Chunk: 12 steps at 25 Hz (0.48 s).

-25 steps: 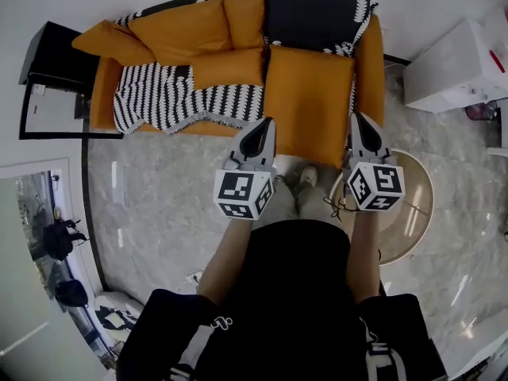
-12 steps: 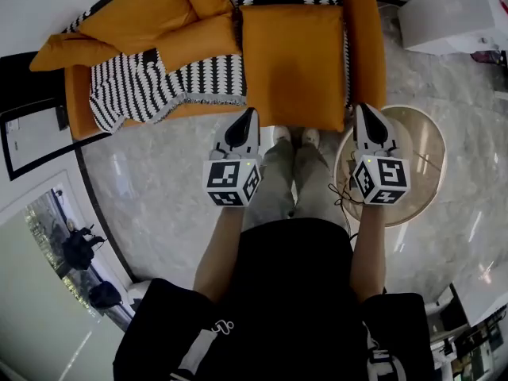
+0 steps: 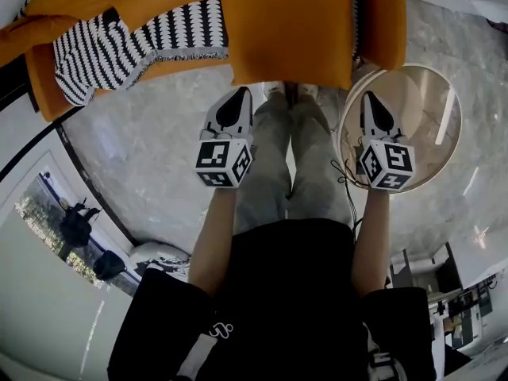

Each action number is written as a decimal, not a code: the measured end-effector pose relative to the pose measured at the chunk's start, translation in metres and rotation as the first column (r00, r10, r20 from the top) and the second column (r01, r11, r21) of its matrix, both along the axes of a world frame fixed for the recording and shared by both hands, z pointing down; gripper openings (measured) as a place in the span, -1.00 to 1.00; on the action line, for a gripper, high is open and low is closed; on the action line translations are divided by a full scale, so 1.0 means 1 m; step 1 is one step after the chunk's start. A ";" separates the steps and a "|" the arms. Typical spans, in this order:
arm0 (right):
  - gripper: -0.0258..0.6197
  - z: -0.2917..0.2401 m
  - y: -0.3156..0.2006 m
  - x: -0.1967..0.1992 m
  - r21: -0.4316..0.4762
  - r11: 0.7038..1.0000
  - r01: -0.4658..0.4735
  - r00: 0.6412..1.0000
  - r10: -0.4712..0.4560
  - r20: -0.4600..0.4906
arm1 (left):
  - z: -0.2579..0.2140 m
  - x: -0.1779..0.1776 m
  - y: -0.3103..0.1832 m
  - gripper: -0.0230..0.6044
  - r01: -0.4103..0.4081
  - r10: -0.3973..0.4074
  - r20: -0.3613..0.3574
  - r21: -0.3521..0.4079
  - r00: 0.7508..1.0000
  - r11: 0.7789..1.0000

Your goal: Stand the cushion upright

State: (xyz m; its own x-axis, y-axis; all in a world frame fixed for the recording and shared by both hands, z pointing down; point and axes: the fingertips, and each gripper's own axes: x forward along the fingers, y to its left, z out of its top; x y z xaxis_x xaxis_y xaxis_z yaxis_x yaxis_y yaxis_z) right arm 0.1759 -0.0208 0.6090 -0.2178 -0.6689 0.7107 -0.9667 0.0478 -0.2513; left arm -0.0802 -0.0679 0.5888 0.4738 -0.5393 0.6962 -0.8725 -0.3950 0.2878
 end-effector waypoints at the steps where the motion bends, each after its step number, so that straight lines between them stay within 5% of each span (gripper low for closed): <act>1: -0.89 0.013 0.006 0.001 -0.022 1.000 0.009 1.000 -0.009 -0.005 | 0.012 -0.002 0.004 -0.89 0.001 -0.001 0.012 -0.015 1.000 1.000; 8: -0.88 0.088 0.036 -0.006 -0.156 0.988 0.009 1.000 -0.012 -0.018 | 0.086 -0.062 0.023 -0.89 0.090 -0.070 0.206 -0.089 0.976 0.992; 12: -0.88 0.136 0.050 -0.008 -0.242 0.970 -0.008 0.998 -0.007 -0.062 | 0.138 -0.078 0.040 -0.89 0.080 -0.033 0.272 -0.163 0.962 0.983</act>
State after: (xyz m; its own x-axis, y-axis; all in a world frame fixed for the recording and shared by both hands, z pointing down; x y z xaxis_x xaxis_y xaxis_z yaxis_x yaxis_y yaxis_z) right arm 0.1682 0.0290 0.7446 -0.1681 -0.4751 0.8637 -0.9807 -0.0080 -0.1953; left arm -0.1587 -0.0280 0.7267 0.2298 -0.4216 0.8772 -0.9460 -0.3083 0.0997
